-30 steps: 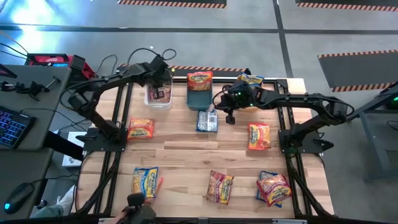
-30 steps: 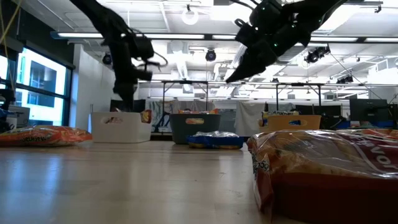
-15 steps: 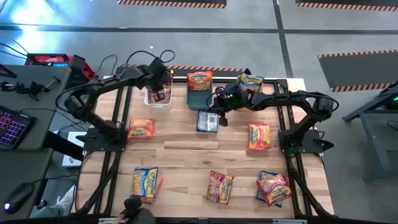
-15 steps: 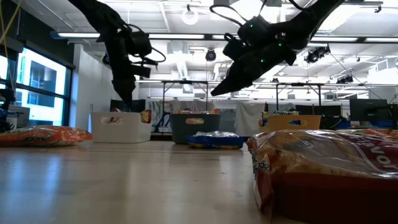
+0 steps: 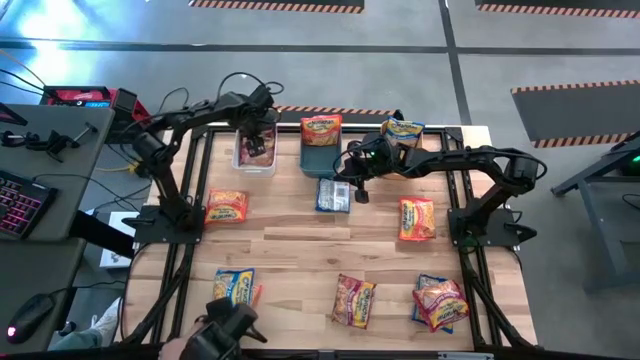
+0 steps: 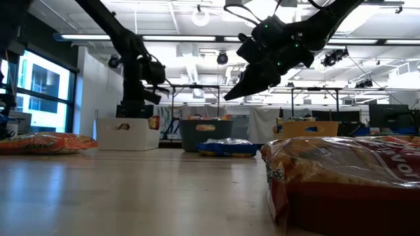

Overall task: Sort Maruchan noodles
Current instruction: Put the red noodle pack into the white bin

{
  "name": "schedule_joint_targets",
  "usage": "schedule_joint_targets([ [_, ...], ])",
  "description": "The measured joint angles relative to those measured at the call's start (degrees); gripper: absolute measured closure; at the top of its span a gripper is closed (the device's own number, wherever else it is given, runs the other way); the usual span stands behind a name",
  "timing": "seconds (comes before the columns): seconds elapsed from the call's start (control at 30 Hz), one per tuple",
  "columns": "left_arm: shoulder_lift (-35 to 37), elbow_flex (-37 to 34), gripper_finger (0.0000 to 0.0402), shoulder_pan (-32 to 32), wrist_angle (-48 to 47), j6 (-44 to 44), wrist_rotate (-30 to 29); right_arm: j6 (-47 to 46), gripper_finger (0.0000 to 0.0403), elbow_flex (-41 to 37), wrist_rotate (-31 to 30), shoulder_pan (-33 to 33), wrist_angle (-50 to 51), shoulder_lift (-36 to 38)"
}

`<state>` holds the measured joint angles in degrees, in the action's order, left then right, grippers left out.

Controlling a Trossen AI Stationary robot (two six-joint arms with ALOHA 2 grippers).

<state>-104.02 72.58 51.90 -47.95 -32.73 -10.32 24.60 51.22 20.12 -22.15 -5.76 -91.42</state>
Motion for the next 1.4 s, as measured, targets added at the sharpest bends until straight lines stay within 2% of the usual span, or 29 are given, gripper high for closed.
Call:
schedule_joint_targets([
  [0.13, -3.1, 1.9, 0.0193, 0.1, -3.1, -1.6, 0.2, 0.1, 0.0403, 0.0, 0.0, 0.0, 0.6, 0.0],
  [0.23, -4.1, 1.8, 0.0222, -0.3, -3.4, -3.0, 0.1, 0.1, 0.0403, 0.0, 0.0, 0.0, 0.8, 0.0],
  [0.33, -4.0, 1.7, 0.0272, -0.5, -3.0, -5.1, -0.1, 0.1, 0.0403, 0.0, 0.0, 0.0, 0.9, 0.0],
  [0.47, -3.4, 1.5, 0.0364, -0.7, -2.6, -7.0, -0.7, 0.1, 0.0403, 0.0, 0.0, 0.0, 0.8, 0.0],
  [0.53, -2.6, 1.4, 0.0391, -0.7, -1.9, -7.0, -0.7, 0.1, 0.0403, 0.0, 0.0, 0.0, 0.8, 0.0],
  [0.87, 5.8, 1.3, 0.0401, -3.3, 0.1, -5.8, -0.3, -0.3, 0.0403, 0.0, -0.1, -0.9, 0.7, 0.0],
  [1.03, 10.2, 1.3, 0.0401, -6.4, 0.2, -3.2, 1.6, -3.5, 0.0403, 0.0, 0.3, -2.3, -2.3, 0.0],
  [1.27, 15.0, 1.3, 0.0401, -12.7, 2.1, 0.1, 0.9, -9.7, 0.0403, 0.0, 8.7, -2.7, -10.4, -1.8],
  [1.4, 16.6, 1.3, 0.0401, -14.5, -0.1, 5.1, 0.8, -11.3, 0.0403, 0.0, 11.1, -2.7, -11.8, -3.9],
])
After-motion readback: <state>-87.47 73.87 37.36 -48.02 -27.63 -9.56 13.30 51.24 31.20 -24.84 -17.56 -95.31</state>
